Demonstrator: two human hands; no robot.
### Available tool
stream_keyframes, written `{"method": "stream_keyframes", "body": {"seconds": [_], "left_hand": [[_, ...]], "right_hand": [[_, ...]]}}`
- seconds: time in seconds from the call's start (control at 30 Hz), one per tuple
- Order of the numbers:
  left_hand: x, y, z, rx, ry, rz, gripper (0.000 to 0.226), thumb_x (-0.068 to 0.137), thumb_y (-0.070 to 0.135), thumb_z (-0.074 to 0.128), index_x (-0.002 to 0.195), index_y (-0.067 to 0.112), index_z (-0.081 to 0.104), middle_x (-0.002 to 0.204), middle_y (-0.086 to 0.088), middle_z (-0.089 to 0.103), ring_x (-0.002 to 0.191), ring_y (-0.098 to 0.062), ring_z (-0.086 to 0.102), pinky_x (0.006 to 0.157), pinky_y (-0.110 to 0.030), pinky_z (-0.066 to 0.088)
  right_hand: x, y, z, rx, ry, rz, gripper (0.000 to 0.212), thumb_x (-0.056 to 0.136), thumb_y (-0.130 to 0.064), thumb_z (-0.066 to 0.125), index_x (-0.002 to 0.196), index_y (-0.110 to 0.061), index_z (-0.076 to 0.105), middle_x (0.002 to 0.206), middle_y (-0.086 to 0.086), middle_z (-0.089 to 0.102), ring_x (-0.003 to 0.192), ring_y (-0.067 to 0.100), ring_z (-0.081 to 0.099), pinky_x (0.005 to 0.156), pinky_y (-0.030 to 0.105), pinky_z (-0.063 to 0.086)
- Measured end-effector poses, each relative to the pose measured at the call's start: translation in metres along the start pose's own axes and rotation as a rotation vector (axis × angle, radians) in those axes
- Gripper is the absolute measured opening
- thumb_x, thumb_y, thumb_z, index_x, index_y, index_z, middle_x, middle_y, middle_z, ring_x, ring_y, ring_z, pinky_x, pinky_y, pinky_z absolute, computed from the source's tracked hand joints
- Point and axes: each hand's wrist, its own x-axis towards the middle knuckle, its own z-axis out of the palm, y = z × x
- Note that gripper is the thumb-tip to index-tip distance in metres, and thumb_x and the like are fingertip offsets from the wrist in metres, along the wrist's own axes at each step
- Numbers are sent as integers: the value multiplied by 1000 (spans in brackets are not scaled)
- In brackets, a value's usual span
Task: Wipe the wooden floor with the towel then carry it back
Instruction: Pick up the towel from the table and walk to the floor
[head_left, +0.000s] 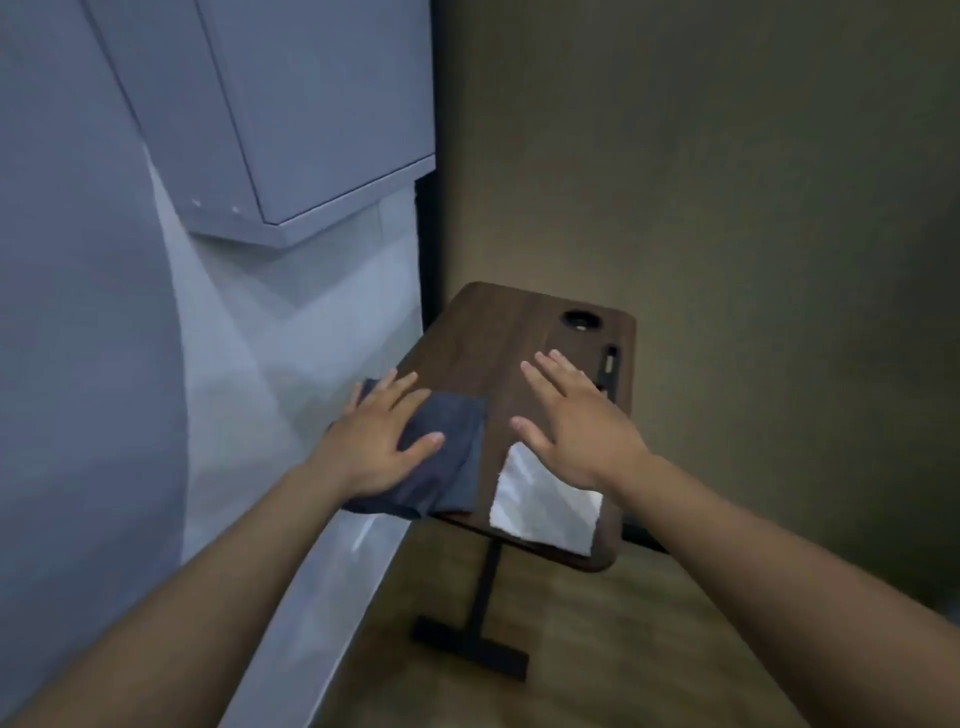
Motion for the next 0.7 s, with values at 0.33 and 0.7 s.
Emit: {"method": "stream_keyframes", "body": {"seconds": [0.33,0.7], "left_hand": [[-8,-59,56,176,-205,26,60,97,42,53,152,26,36,160,3,33,150,-19,23,118,-44,23],[89,25,-51,-125,447,221,33,80,20,45,107,12,61,98,-15,70,87,-42,62,65,-41,46]], "right_hand": [[55,-51,108,-4,-528,-169,91,90,-59,61,159,-19,17,166,9,13,153,29,10,122,40,23],[80,-26,9,522,377,130,39,82,-1,53,118,-13,58,114,10,64,103,30,59,85,42,48]]}}
